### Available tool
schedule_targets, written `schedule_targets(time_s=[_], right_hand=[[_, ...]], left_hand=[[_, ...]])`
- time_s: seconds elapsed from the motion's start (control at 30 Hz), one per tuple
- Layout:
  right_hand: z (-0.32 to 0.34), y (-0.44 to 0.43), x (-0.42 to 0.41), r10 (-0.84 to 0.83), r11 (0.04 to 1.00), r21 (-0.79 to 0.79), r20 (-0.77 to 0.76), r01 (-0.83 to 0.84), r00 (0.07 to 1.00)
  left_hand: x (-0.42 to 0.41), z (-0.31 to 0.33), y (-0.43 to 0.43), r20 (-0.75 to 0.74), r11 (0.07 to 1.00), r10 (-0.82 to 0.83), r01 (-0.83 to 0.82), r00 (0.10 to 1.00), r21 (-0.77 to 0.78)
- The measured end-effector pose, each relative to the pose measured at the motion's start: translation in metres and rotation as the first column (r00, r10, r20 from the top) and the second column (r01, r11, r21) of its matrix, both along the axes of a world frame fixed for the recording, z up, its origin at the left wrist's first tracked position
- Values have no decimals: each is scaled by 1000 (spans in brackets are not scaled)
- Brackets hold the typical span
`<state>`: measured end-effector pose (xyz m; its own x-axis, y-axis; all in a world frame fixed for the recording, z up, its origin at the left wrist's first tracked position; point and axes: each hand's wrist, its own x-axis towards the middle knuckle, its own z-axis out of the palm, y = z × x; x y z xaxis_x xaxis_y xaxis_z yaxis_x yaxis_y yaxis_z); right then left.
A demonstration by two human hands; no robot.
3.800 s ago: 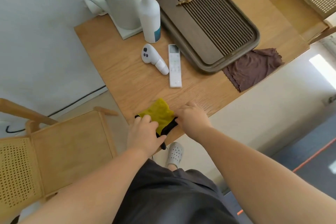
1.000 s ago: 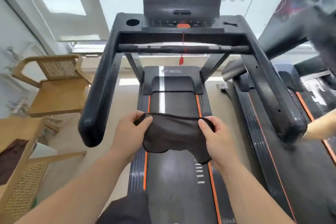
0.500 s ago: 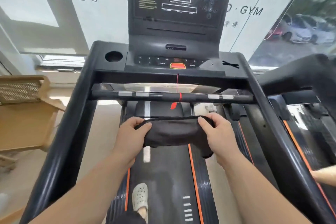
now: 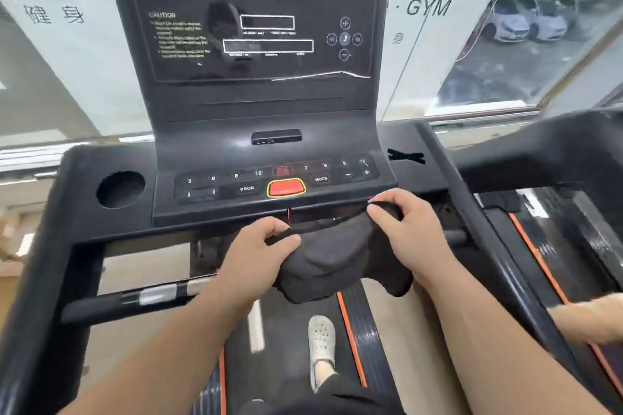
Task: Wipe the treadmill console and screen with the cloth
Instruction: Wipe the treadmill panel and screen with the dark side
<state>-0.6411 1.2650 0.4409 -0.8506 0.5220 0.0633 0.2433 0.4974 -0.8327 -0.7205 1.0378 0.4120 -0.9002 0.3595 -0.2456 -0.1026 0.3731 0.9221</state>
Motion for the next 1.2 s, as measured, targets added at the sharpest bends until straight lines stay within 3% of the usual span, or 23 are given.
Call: schedule_targets(time_s=[0.2, 0.33, 0.47, 0.67, 0.73, 0.83, 0.9, 1.07, 1.2], right_hand=[[-2, 71, -68, 38, 998, -50, -7, -38, 999], [2, 111, -125, 105, 993, 51, -23, -104, 994], [-6, 124, -177, 188, 966, 183, -6, -183, 982], [-45, 100, -188, 52, 903, 426, 22, -57, 998], [-52, 81, -167, 103, 881, 456, 67, -122, 992], [-71, 57, -134, 213, 845, 413, 319, -338, 923], [-86, 55, -124, 199, 805, 441, 431, -398, 880], [-92, 68, -146, 132, 727, 535, 507, -432, 852], [-85, 71, -172, 115, 666, 577, 548, -474, 829]], left_hand=[[-47, 4, 57, -143, 987, 145, -154, 979, -54], [-80, -1, 90, -145, 967, 227, -241, 963, -82], [-97, -6, 118, -284, 920, 294, -351, 913, -175], [-116, -22, 122, -469, 868, 129, -329, 874, -373], [-121, -29, 116, -509, 838, 60, -320, 859, -442], [-126, -41, 103, -551, 807, -67, -280, 832, -520], [-128, -45, 93, -579, 796, -110, -278, 808, -538], [-125, -53, 64, -697, 755, -129, -386, 706, -530], [-126, -56, 42, -727, 718, -114, -450, 677, -532]])
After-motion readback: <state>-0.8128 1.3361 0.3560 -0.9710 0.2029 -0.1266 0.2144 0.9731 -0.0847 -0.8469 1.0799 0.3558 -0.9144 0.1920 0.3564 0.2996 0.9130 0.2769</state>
